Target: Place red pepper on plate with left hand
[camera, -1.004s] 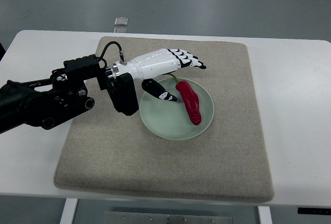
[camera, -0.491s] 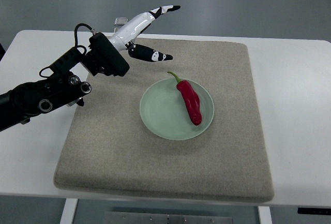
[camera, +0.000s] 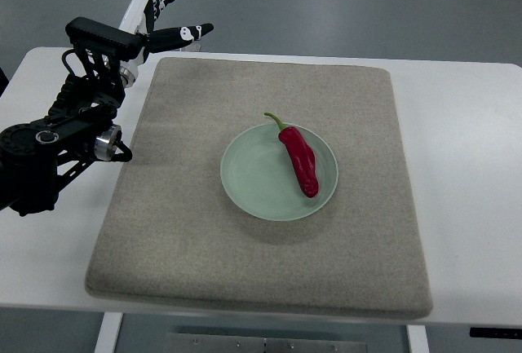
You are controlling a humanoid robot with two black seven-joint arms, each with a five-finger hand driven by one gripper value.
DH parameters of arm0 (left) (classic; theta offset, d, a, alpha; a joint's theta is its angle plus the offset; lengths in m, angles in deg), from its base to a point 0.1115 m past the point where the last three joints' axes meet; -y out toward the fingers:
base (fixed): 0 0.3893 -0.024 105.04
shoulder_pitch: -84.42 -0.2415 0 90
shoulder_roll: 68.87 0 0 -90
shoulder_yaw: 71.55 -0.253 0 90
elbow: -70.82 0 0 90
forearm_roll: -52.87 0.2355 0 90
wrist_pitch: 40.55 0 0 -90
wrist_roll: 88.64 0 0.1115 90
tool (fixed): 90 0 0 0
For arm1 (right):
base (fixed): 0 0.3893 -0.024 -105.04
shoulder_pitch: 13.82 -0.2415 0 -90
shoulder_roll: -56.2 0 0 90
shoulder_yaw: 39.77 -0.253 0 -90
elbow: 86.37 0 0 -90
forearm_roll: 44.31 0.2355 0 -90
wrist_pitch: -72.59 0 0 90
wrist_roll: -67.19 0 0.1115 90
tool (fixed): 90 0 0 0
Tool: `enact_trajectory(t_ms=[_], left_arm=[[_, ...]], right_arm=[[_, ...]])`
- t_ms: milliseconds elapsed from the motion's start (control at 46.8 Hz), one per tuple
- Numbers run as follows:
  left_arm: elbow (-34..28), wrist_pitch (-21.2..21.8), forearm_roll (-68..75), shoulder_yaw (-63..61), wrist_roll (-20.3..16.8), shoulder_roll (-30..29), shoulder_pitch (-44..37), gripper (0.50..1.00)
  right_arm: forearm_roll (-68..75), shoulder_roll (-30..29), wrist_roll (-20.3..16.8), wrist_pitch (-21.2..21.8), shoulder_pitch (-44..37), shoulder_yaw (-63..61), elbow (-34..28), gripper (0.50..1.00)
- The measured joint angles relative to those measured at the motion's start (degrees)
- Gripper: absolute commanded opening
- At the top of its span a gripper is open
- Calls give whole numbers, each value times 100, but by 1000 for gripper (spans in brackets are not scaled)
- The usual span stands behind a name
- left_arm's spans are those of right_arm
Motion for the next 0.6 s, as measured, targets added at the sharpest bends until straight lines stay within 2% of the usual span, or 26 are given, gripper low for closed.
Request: enact_trajectory(t_ms=[85,150,470,598], left_arm=[[-8,-21,-417,379,5,63,-138,969],[-12,-62,-746,624,6,119,-242,994],[-296,-163,-1812,888,7,503,-341,996],[-348,-479,-2297,1005,7,628,-423,996]], right_arm=[[0,0,0,0,0,0,0,932],[0,0,0,0,1,0,0,932],[0,0,0,0,0,0,0,932],[0,0,0,0,1,0,0,932]])
